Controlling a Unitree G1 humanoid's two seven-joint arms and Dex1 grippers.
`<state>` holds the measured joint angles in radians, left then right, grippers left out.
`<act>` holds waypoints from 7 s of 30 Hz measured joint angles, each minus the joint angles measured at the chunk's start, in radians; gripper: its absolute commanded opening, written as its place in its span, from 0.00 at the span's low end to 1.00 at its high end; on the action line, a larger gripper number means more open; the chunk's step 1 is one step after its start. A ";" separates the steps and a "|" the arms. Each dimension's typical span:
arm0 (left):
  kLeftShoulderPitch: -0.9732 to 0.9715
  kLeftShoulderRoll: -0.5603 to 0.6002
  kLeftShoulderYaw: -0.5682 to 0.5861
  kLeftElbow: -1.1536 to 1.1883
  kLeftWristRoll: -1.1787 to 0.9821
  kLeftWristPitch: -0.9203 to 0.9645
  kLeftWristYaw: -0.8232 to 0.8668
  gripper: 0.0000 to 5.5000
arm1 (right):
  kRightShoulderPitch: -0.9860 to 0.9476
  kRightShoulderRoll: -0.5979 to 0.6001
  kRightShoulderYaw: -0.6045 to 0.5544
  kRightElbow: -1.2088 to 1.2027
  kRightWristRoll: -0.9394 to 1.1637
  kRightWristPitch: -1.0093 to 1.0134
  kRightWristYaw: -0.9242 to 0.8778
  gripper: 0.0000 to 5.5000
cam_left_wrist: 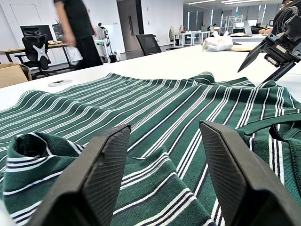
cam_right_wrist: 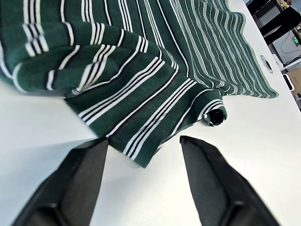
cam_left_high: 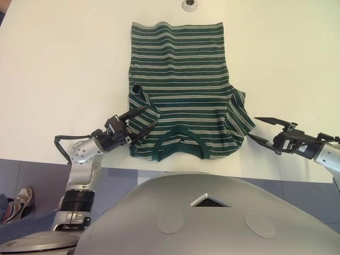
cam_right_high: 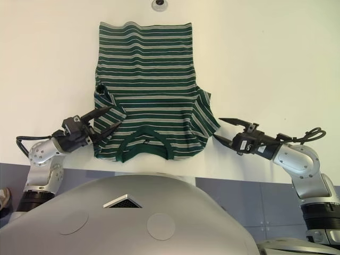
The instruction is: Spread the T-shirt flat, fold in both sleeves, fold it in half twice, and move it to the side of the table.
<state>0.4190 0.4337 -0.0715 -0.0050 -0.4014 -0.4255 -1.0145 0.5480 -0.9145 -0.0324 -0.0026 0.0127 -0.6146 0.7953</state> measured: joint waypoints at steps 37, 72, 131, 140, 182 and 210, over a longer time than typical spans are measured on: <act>-0.010 -0.015 -0.004 -0.001 0.003 -0.001 0.008 0.49 | -0.005 -0.004 -0.050 0.022 0.180 -0.025 0.069 0.00; -0.040 -0.036 -0.007 0.018 0.013 0.000 0.008 0.49 | -0.296 0.177 0.281 -0.044 -0.065 0.081 0.086 0.00; 0.080 0.286 0.027 0.006 0.329 -0.458 0.148 0.49 | -0.153 0.008 -0.001 0.073 0.143 0.022 0.157 0.76; 0.060 0.360 0.085 0.151 0.295 -0.464 0.158 0.49 | -0.110 0.000 0.083 0.060 0.145 -0.041 0.221 0.76; 0.154 0.557 0.032 0.033 0.595 -0.504 0.392 0.49 | -0.054 0.024 0.131 -0.091 0.142 0.017 0.224 0.04; 0.089 0.554 -0.127 0.007 0.648 -0.529 0.406 0.08 | -0.066 0.026 0.151 -0.091 0.147 0.017 0.224 0.00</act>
<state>0.5085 0.9881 -0.1982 0.0021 0.2470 -0.9549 -0.6089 0.4817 -0.8885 0.1183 -0.0937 0.1597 -0.5973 1.0197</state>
